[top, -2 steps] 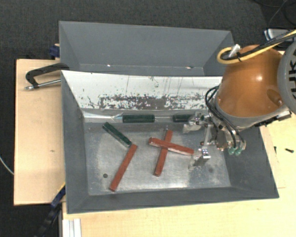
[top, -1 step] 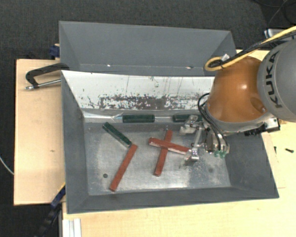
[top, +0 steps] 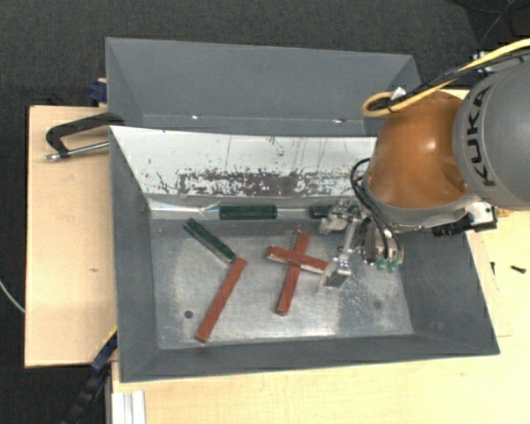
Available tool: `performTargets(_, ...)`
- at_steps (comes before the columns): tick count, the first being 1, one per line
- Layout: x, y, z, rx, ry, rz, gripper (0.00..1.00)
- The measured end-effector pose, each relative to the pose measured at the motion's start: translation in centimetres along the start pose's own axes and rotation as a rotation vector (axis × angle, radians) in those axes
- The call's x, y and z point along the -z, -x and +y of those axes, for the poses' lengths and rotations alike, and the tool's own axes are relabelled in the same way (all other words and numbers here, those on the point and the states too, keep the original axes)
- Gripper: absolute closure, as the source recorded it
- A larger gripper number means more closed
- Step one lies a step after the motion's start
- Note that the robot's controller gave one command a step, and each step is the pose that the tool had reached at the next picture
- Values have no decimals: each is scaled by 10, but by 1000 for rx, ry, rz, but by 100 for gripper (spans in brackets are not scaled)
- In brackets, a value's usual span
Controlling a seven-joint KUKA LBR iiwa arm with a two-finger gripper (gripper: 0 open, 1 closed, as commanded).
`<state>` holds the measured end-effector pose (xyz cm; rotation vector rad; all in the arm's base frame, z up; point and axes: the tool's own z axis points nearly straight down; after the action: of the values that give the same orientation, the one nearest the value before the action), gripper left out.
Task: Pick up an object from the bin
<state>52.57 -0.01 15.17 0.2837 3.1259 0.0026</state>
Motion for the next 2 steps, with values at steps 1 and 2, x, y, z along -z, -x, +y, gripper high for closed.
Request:
performTargets(1,-4,6,-23,-266,0,-1,0)
performTargets(2,-74,-1,-10,-286,0,-1,0)
